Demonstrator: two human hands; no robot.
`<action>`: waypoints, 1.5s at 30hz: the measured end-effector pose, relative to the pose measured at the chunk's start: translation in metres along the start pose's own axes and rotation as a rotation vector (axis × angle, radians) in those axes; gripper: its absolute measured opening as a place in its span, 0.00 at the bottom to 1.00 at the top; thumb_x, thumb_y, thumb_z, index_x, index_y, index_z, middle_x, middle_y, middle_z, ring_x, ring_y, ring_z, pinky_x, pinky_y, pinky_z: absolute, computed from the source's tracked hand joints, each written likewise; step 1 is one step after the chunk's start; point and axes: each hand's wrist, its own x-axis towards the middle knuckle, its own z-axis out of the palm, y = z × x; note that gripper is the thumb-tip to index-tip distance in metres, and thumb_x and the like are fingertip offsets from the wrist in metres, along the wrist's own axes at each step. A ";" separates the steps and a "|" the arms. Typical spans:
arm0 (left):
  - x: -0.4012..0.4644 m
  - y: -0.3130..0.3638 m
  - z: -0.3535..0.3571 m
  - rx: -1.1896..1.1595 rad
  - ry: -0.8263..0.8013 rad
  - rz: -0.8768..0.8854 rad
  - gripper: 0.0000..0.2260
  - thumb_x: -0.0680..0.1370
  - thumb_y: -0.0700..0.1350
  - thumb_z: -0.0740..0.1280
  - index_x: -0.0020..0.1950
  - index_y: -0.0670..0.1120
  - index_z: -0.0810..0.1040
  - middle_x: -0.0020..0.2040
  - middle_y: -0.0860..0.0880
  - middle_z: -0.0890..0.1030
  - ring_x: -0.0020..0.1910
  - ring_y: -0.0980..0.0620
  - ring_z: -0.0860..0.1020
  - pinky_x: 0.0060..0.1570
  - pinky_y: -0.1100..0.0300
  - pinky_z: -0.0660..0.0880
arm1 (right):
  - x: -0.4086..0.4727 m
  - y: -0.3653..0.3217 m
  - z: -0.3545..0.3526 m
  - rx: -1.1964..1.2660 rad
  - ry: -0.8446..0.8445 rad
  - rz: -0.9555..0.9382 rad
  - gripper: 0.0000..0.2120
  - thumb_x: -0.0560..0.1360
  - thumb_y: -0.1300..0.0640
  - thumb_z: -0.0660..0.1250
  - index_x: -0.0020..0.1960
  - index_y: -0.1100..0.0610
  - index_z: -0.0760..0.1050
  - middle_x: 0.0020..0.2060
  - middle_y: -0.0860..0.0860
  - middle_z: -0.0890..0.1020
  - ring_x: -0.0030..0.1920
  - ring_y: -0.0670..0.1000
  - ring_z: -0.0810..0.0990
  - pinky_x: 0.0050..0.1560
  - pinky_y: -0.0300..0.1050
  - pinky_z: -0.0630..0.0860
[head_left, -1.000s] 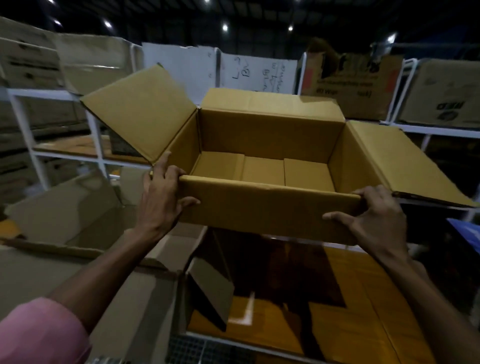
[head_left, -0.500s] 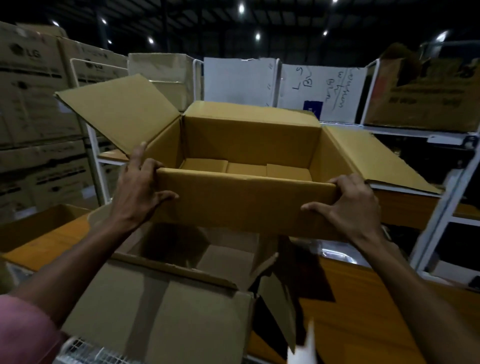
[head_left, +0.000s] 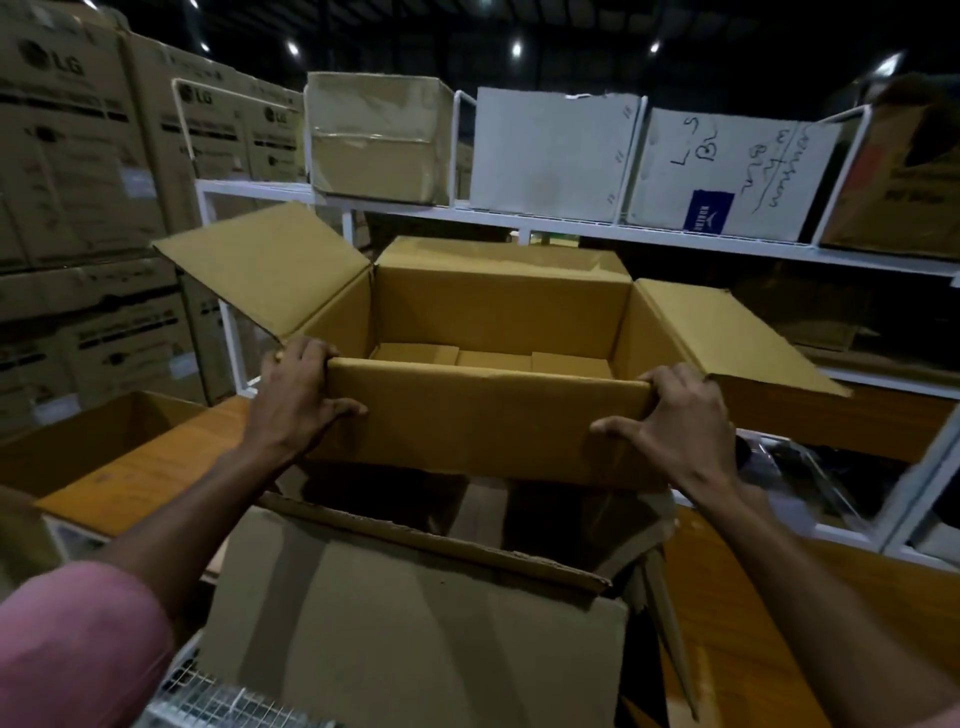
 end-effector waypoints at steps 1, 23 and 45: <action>0.000 -0.006 0.005 -0.008 -0.018 -0.004 0.31 0.65 0.54 0.81 0.61 0.43 0.74 0.61 0.42 0.75 0.59 0.36 0.72 0.58 0.41 0.69 | 0.000 -0.003 0.005 -0.008 -0.019 0.012 0.38 0.61 0.35 0.78 0.61 0.59 0.76 0.56 0.57 0.78 0.57 0.61 0.74 0.56 0.58 0.74; -0.032 0.014 0.111 0.439 -0.434 0.421 0.59 0.70 0.63 0.74 0.79 0.52 0.28 0.76 0.43 0.24 0.76 0.33 0.29 0.73 0.28 0.41 | 0.013 -0.013 0.089 0.109 -0.288 0.310 0.32 0.61 0.35 0.79 0.54 0.56 0.77 0.49 0.52 0.79 0.57 0.56 0.76 0.64 0.55 0.67; -0.016 0.037 0.089 0.270 -1.080 0.214 0.56 0.72 0.46 0.76 0.79 0.61 0.32 0.79 0.49 0.28 0.77 0.34 0.32 0.70 0.26 0.46 | -0.016 -0.017 0.099 -0.231 -0.501 0.283 0.22 0.78 0.37 0.62 0.60 0.54 0.72 0.60 0.55 0.77 0.65 0.62 0.69 0.63 0.63 0.70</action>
